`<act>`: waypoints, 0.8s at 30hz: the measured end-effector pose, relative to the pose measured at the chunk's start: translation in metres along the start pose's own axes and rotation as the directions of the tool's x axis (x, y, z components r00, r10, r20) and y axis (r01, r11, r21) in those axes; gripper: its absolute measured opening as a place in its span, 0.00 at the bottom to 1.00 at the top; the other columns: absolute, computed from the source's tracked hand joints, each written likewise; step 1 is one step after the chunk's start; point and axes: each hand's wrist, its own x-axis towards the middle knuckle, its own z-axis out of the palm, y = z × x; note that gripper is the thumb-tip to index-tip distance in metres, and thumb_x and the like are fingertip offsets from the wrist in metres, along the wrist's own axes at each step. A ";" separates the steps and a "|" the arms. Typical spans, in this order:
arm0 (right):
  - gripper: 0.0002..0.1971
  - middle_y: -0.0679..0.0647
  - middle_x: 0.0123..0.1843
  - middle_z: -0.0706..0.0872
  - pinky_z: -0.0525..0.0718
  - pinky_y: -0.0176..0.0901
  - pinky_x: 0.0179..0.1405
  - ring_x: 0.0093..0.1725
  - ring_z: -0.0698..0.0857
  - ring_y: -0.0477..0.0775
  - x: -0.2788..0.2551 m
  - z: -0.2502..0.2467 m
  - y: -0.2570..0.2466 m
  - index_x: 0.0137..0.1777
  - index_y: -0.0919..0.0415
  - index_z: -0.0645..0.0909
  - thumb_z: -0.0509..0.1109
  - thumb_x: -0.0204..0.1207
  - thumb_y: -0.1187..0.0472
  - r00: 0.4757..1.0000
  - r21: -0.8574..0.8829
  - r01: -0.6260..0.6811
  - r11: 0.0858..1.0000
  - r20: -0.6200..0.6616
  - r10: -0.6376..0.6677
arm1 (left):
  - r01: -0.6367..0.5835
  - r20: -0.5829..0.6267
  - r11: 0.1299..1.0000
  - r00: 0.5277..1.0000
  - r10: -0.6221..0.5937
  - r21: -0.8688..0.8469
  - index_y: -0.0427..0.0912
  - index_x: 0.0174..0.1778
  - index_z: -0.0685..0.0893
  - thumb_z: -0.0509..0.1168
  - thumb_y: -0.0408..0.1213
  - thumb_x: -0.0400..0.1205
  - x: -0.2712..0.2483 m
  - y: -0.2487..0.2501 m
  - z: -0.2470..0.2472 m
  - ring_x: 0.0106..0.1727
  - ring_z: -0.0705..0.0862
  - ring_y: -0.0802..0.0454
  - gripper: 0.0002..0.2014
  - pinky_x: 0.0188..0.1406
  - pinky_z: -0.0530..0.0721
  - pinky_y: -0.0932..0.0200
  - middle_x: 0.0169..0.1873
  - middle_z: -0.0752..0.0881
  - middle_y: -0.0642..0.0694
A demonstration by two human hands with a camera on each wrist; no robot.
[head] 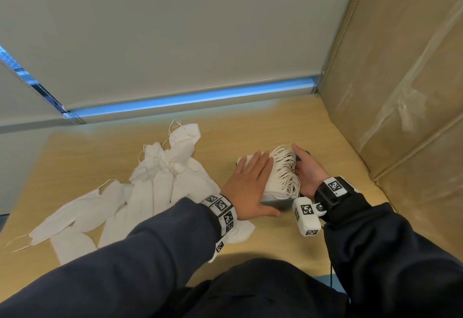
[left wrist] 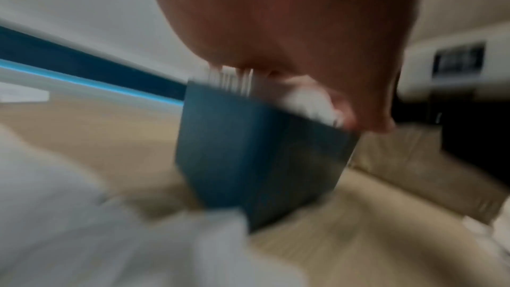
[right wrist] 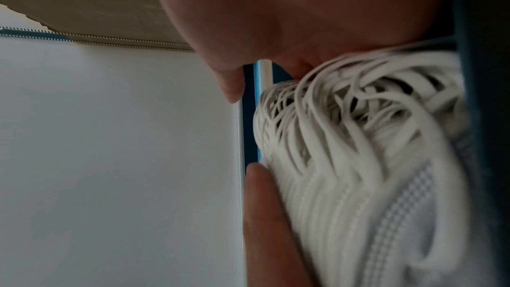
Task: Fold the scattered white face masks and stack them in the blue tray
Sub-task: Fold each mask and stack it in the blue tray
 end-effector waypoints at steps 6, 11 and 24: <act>0.35 0.66 0.66 0.87 0.86 0.62 0.55 0.64 0.86 0.69 -0.007 -0.006 0.001 0.71 0.67 0.79 0.69 0.80 0.36 1.000 -0.023 0.001 1.000 -0.006 -0.001 | 0.209 -0.148 0.910 0.949 -0.277 -0.357 0.49 0.90 0.50 0.54 0.82 0.73 -0.010 -0.028 -0.024 0.87 0.58 0.50 0.56 0.87 0.55 0.40 0.89 0.57 0.48; 0.34 0.66 0.66 0.88 0.84 0.64 0.63 0.65 0.87 0.69 -0.005 -0.001 0.006 0.73 0.65 0.79 0.68 0.80 0.36 0.996 0.027 -0.042 0.999 0.074 0.040 | 0.439 0.498 -0.247 0.668 -0.553 -0.864 0.42 0.78 0.77 0.60 0.65 0.85 -0.013 -0.028 -0.021 0.69 0.83 0.41 0.34 0.64 0.84 0.44 0.72 0.83 0.40; 0.33 0.66 0.67 0.88 0.82 0.69 0.66 0.67 0.86 0.72 -0.007 0.026 -0.002 0.74 0.60 0.79 0.66 0.80 0.34 0.997 0.071 -0.012 0.997 0.080 0.006 | 0.419 0.487 -0.280 0.555 -0.674 -0.864 0.36 0.73 0.79 0.51 0.66 0.88 0.030 -0.028 -0.016 0.68 0.82 0.37 0.36 0.76 0.75 0.41 0.65 0.84 0.40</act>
